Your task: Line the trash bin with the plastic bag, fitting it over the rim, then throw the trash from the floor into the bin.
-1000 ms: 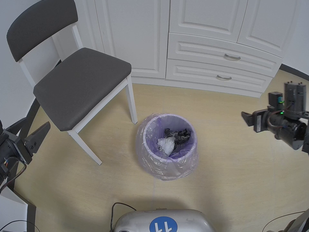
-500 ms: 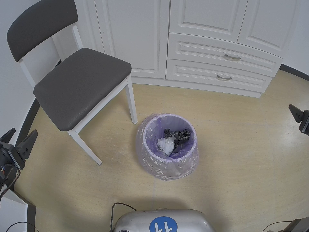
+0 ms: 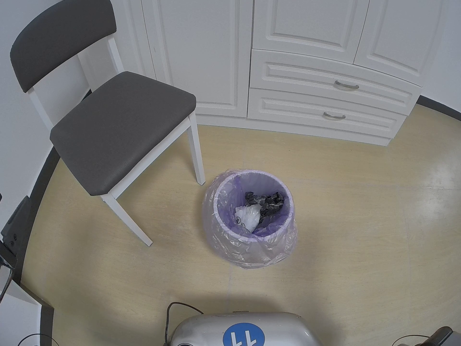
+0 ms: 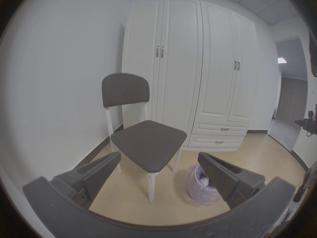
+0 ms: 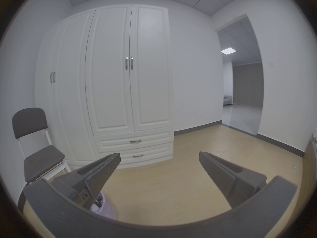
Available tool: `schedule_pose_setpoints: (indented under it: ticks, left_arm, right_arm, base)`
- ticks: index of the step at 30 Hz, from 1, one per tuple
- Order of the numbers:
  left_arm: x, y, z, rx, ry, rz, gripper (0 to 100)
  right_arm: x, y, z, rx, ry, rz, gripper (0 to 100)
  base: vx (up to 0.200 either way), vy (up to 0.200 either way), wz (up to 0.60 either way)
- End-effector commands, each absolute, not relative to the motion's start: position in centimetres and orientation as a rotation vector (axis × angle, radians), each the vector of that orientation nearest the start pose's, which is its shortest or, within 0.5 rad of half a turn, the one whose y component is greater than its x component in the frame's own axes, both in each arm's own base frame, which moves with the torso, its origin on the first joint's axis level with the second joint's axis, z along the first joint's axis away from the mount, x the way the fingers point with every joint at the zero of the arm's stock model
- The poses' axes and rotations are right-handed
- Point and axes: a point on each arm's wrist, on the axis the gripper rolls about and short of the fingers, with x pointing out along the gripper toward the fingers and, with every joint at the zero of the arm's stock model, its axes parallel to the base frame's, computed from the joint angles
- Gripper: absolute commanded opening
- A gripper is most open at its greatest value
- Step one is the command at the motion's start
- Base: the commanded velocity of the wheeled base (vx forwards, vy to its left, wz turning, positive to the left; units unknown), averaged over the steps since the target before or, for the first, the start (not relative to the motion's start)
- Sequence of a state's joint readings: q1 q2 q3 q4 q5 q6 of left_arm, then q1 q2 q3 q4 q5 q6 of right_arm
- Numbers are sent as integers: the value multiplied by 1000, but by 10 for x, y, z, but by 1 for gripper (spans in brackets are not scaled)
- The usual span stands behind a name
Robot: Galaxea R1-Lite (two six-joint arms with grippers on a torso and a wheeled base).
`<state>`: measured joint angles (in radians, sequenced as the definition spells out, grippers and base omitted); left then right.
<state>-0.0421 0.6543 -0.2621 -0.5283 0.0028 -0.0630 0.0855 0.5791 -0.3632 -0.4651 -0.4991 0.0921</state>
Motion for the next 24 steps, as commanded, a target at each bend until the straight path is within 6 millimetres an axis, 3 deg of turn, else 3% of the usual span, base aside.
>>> schedule_pose_setpoints:
  ticks: [1,8,13,17,24]
  left_arm:
    - [20,-1,203,-63,-281,-45,100]
    - [-8,1,190,-69,-294,-33,100]
    - [-16,0,180,-61,-304,-9,100]
    - [-25,0,172,-56,-332,2,100]
    - [-40,0,162,-56,-344,11,100]
  right_arm:
    - [-10,-11,205,172,-388,-471,100]
    - [-35,-10,183,179,-437,-461,100]
    - [-47,-9,168,177,-464,-419,100]
    - [-52,-9,153,175,-459,-411,100]
    - [-48,-9,145,168,-439,-365,100]
  base:
    - [0,0,0]
    - [0,0,0]
    - [0,0,0]
    - [0,0,0]
    - [0,0,0]
